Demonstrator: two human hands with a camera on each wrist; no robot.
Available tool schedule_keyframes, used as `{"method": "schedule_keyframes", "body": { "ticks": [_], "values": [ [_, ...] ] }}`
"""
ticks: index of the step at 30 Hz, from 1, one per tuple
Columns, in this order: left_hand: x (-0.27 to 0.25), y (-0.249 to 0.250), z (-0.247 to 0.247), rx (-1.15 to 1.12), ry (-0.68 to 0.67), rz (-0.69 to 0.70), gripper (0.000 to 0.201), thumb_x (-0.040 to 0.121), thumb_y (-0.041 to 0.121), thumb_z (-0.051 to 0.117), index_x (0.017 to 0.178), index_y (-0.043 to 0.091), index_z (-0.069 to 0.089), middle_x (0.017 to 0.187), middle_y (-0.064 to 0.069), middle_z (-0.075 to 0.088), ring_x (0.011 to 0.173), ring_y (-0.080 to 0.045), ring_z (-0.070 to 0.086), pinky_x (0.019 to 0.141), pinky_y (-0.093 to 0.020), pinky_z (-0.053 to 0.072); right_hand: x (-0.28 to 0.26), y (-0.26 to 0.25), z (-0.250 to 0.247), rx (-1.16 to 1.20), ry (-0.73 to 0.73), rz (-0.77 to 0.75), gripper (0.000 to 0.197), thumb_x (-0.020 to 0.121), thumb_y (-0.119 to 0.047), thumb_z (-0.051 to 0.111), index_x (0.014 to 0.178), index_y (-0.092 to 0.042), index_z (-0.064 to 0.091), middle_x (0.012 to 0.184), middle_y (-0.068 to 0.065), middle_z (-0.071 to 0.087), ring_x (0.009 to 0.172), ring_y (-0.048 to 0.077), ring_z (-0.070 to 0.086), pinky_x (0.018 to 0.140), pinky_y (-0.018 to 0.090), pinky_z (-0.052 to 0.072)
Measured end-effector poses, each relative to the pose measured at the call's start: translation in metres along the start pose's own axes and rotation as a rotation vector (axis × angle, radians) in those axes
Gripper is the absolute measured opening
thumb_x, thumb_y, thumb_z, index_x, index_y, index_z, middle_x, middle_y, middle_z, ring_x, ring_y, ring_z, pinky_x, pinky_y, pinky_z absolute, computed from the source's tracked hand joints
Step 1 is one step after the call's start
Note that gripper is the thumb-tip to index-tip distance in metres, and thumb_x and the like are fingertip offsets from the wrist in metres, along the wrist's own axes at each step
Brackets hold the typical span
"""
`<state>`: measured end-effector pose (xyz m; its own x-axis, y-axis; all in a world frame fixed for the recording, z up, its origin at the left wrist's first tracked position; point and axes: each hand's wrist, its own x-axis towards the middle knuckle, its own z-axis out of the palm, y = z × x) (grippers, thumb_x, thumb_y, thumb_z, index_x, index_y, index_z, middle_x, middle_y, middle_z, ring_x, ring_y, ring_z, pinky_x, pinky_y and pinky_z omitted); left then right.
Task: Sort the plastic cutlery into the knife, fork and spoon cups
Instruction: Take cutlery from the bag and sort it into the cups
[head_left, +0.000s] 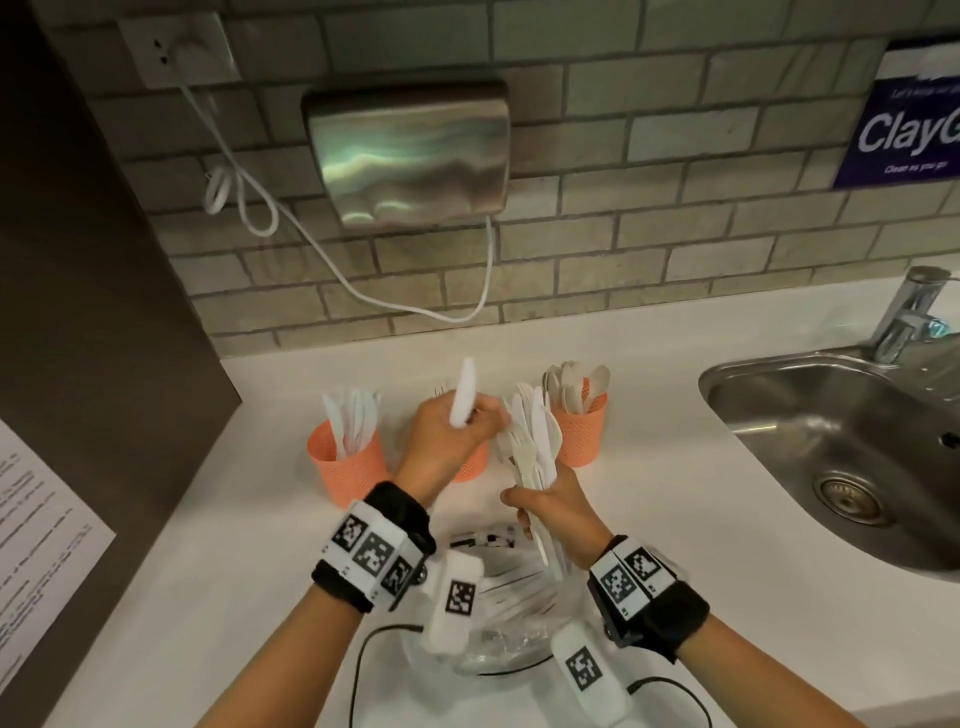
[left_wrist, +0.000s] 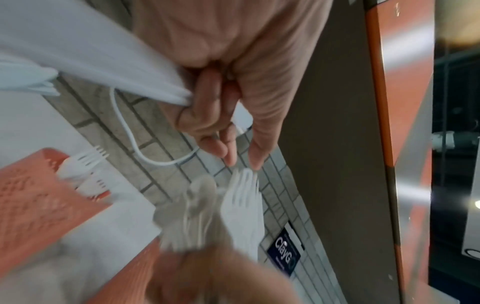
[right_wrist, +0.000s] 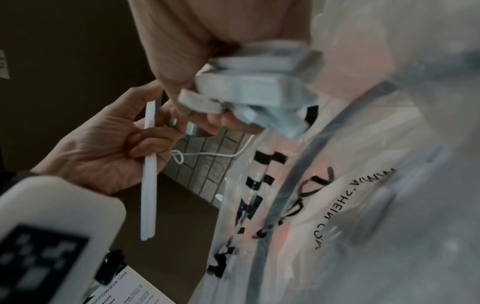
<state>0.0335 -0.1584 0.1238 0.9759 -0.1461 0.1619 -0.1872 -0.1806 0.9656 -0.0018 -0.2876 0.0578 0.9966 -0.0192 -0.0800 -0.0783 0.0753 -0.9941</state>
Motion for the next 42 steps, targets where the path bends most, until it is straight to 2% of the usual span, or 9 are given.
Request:
{"method": "schedule_keyframes", "body": {
  "ticks": [4, 10, 16, 20, 24, 29, 32, 35, 42],
  "values": [
    [-0.001, -0.018, 0.011, 0.057, -0.027, 0.023, 0.016, 0.079, 0.007, 0.070, 0.069, 0.015, 0.060, 0.071, 0.000, 0.064, 0.069, -0.011, 0.063, 0.070, -0.022, 0.051, 0.000, -0.002, 0.000, 0.088, -0.077, 0.059, 0.029, 0.081, 0.008, 0.057, 0.100, -0.013, 0.052, 0.059, 0.002, 0.049, 0.037, 0.008, 0.044, 0.037, 0.019, 0.038],
    [0.011, -0.026, 0.005, 0.100, 0.007, 0.031, 0.022, 0.086, 0.008, 0.062, 0.070, 0.019, 0.052, 0.064, -0.002, 0.052, 0.051, -0.010, 0.047, 0.052, -0.023, 0.038, 0.002, -0.001, -0.007, 0.354, -0.141, 0.169, 0.012, 0.087, -0.006, 0.058, 0.082, -0.012, 0.050, 0.054, -0.002, 0.047, 0.038, 0.008, 0.042, 0.036, 0.019, 0.036],
    [0.018, -0.032, 0.018, 0.267, 0.118, 0.090, 0.013, 0.082, 0.013, 0.067, 0.094, 0.015, 0.062, 0.071, 0.008, 0.058, 0.087, -0.021, 0.057, 0.082, -0.032, 0.047, 0.005, 0.004, -0.004, 0.100, -0.039, 0.064, 0.010, 0.088, -0.005, 0.058, 0.089, -0.013, 0.052, 0.063, 0.004, 0.051, 0.040, 0.007, 0.049, 0.040, 0.019, 0.042],
    [0.011, -0.030, 0.030, 0.215, 0.095, 0.164, 0.004, 0.085, 0.016, 0.063, 0.083, 0.013, 0.063, 0.070, 0.006, 0.059, 0.069, -0.010, 0.057, 0.066, -0.019, 0.044, 0.006, 0.007, -0.004, 0.009, 0.046, -0.031, 0.017, 0.087, 0.000, 0.057, 0.101, -0.009, 0.053, 0.069, 0.003, 0.054, 0.043, -0.001, 0.053, 0.044, 0.016, 0.045],
    [0.004, -0.038, 0.042, 0.241, 0.022, 0.088, 0.021, 0.079, 0.026, 0.071, 0.071, 0.011, 0.059, 0.065, 0.000, 0.063, 0.058, -0.003, 0.057, 0.057, -0.012, 0.044, 0.004, 0.007, -0.001, -0.032, 0.071, -0.106, 0.035, 0.086, 0.007, 0.053, 0.107, -0.021, 0.056, 0.072, -0.008, 0.060, 0.051, -0.005, 0.057, 0.049, 0.014, 0.047],
    [0.006, -0.039, 0.046, 0.164, -0.049, -0.006, 0.021, 0.083, 0.022, 0.068, 0.071, 0.010, 0.055, 0.072, -0.009, 0.064, 0.067, -0.016, 0.061, 0.067, -0.032, 0.051, 0.001, 0.005, -0.003, 0.010, 0.051, -0.052, 0.031, 0.085, 0.010, 0.052, 0.110, -0.009, 0.053, 0.068, 0.004, 0.055, 0.040, 0.002, 0.053, 0.041, 0.018, 0.047],
    [0.006, -0.036, 0.044, 0.049, -0.078, -0.045, 0.017, 0.088, 0.018, 0.062, 0.081, 0.003, 0.061, 0.065, -0.005, 0.061, 0.055, -0.007, 0.058, 0.062, -0.025, 0.049, -0.001, 0.004, -0.005, 0.043, 0.027, -0.023, 0.024, 0.083, 0.011, 0.055, 0.098, -0.008, 0.052, 0.068, 0.004, 0.053, 0.038, 0.004, 0.053, 0.040, 0.019, 0.046],
    [0.007, -0.030, 0.043, 0.028, -0.100, -0.028, 0.015, 0.093, 0.017, 0.054, 0.085, 0.007, 0.062, 0.072, -0.012, 0.064, 0.057, -0.015, 0.058, 0.064, -0.029, 0.050, -0.002, 0.005, -0.005, 0.030, 0.020, -0.009, 0.030, 0.083, 0.010, 0.055, 0.106, -0.007, 0.050, 0.071, 0.000, 0.053, 0.039, 0.004, 0.052, 0.041, 0.018, 0.045],
    [0.021, -0.025, 0.040, -0.079, 0.140, -0.043, 0.022, 0.097, 0.023, 0.045, 0.102, 0.002, 0.051, 0.091, -0.019, 0.068, 0.082, -0.028, 0.067, 0.077, -0.036, 0.055, -0.002, 0.004, -0.004, -0.025, 0.010, 0.008, 0.035, 0.082, 0.008, 0.056, 0.113, -0.007, 0.047, 0.066, 0.004, 0.052, 0.040, 0.008, 0.051, 0.042, 0.020, 0.046]
  ]
}}
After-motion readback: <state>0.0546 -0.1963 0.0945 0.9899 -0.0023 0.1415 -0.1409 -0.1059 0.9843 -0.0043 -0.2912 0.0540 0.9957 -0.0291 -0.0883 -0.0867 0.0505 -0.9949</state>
